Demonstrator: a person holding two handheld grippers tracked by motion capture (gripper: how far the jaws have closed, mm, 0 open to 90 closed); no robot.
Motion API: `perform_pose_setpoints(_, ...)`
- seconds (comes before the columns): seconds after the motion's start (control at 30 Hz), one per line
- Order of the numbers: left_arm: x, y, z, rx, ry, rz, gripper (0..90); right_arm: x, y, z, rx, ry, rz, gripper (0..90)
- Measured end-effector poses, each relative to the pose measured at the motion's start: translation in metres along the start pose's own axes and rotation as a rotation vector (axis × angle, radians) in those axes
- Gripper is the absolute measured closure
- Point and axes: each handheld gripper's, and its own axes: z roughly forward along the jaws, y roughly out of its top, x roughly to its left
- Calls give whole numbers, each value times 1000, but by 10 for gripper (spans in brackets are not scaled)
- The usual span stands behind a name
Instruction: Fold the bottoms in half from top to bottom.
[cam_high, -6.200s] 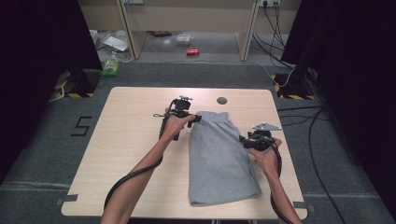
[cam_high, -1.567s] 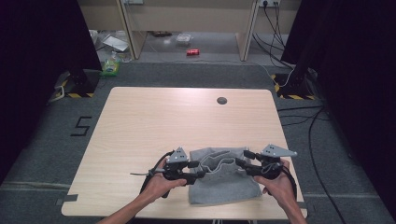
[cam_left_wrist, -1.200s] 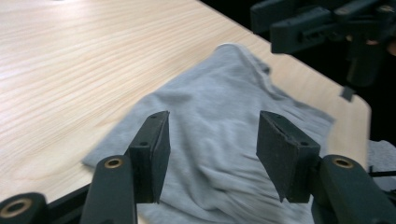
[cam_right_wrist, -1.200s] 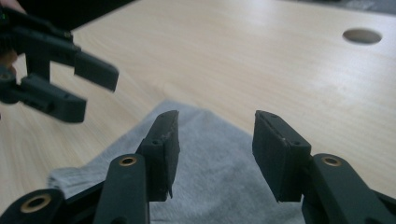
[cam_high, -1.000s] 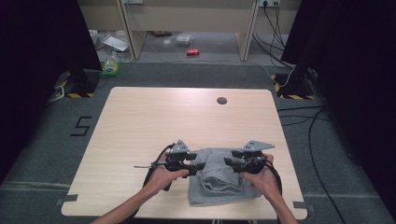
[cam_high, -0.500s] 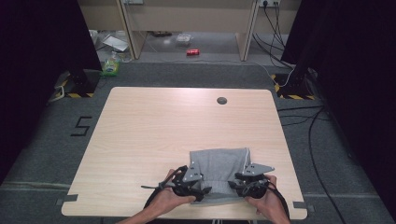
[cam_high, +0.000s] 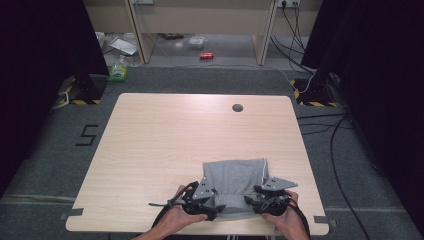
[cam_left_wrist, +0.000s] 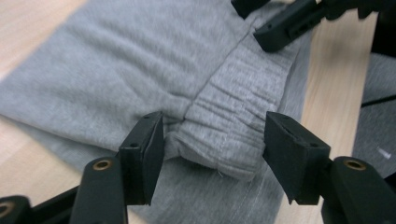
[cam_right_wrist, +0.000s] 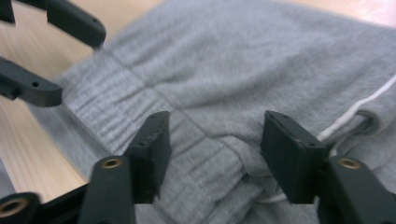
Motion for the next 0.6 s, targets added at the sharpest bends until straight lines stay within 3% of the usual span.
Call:
perform_pose_setpoints(0.1, 3, 6, -9, -39, -24, -27, 368, -2, 2, -5, -47, -8, 22, 383)
perform_pose_setpoints(0.27, 13, 16, -19, -71, 11, -42, 346, -7, 5, -18, -93, -43, 49, 347)
perform_pose_setpoints(0.6, 56, 20, -14, -52, 101, -127, 306, -13, -8, -29, -69, -110, 106, 315)
